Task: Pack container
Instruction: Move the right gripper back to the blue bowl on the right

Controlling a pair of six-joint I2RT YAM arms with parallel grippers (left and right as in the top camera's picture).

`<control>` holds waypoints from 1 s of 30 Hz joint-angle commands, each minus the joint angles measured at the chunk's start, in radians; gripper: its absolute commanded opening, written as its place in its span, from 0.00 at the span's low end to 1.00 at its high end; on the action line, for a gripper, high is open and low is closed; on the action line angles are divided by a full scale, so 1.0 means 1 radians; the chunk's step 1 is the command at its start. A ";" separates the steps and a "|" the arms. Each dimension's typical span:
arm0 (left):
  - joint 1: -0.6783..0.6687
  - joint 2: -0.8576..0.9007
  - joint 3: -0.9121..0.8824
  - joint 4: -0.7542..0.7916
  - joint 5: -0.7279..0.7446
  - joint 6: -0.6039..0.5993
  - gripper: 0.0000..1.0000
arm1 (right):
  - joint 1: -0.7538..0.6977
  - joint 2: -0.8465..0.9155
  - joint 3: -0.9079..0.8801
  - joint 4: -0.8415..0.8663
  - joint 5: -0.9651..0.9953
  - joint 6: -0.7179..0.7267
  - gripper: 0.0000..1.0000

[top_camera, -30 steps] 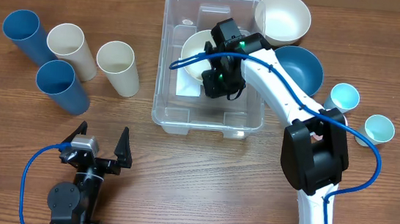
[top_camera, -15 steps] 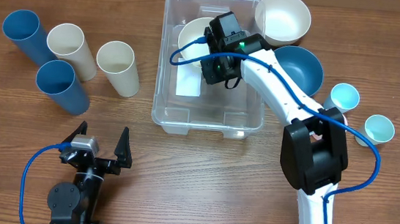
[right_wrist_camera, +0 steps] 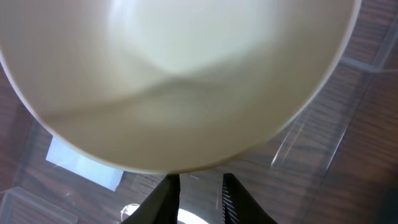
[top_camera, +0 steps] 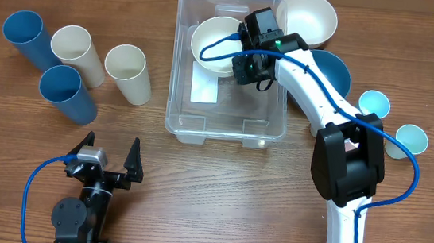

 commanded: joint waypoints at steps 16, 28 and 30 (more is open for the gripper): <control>0.010 -0.007 -0.003 0.001 0.011 -0.007 1.00 | -0.117 -0.057 0.624 -0.424 -0.015 0.068 0.59; 0.010 -0.007 -0.003 0.001 0.011 -0.007 1.00 | -0.458 -0.001 0.567 -0.474 -0.016 0.091 0.65; 0.010 -0.007 -0.003 0.001 0.011 -0.007 1.00 | -0.472 0.036 0.566 -0.509 -0.016 0.090 0.63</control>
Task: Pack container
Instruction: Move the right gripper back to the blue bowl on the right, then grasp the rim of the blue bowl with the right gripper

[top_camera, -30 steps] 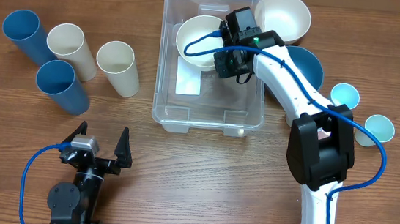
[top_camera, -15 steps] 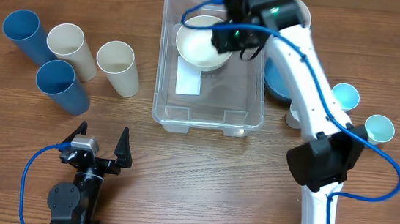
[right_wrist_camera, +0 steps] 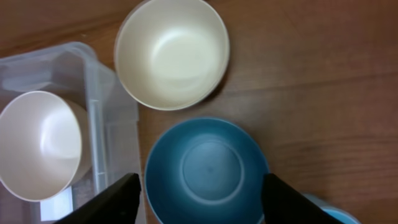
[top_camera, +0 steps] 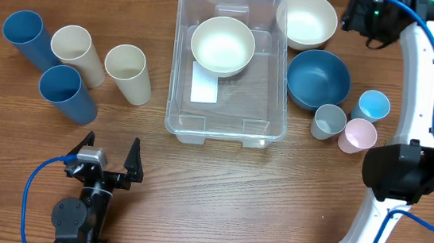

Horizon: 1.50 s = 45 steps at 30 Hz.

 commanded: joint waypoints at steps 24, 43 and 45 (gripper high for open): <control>0.010 -0.006 -0.003 0.001 0.011 -0.007 1.00 | -0.050 0.201 -0.223 0.066 0.098 0.029 0.61; 0.010 -0.006 -0.003 0.001 0.011 -0.007 1.00 | -0.050 0.201 -0.293 0.134 0.161 0.029 0.04; 0.010 -0.006 -0.003 0.001 0.011 -0.007 1.00 | -0.052 0.201 -0.293 0.131 0.168 0.030 0.04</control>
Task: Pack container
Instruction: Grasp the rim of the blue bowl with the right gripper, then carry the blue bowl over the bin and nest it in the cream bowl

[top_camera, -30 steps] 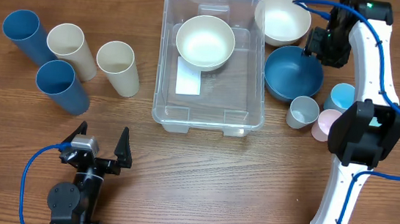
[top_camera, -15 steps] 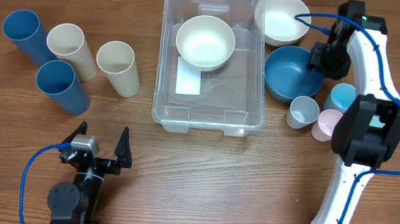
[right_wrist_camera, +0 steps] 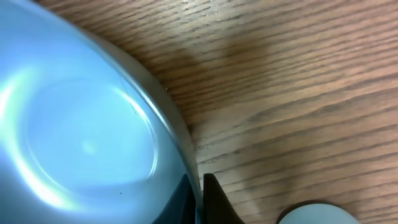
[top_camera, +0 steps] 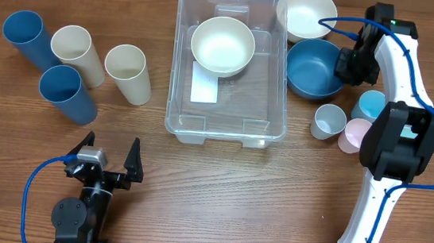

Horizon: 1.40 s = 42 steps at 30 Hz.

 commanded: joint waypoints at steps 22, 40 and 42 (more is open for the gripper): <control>0.010 -0.007 -0.003 0.001 0.011 -0.007 1.00 | -0.126 -0.025 0.402 -0.209 -0.124 0.005 0.04; 0.010 -0.007 -0.003 0.001 0.011 -0.007 1.00 | 0.298 -0.025 0.787 -0.341 -0.076 -0.056 0.04; 0.010 -0.007 -0.003 0.001 0.011 -0.007 1.00 | 0.337 -0.025 0.772 -0.312 -0.041 -0.056 0.04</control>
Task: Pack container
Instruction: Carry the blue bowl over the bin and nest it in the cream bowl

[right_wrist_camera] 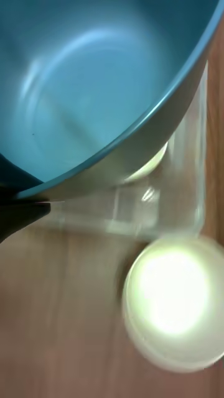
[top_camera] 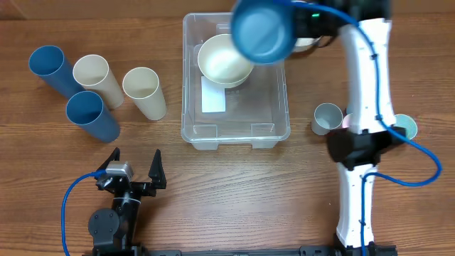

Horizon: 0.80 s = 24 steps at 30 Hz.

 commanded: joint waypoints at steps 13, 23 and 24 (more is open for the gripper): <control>0.010 -0.006 -0.003 0.001 0.011 -0.007 1.00 | 0.134 -0.025 -0.361 0.317 0.136 -0.006 0.04; 0.010 -0.006 -0.003 0.001 0.011 -0.007 1.00 | 0.136 -0.025 -0.451 0.453 0.097 -0.005 0.04; 0.010 -0.006 -0.003 0.001 0.011 -0.007 1.00 | 0.138 -0.025 -0.451 0.454 0.093 -0.005 0.04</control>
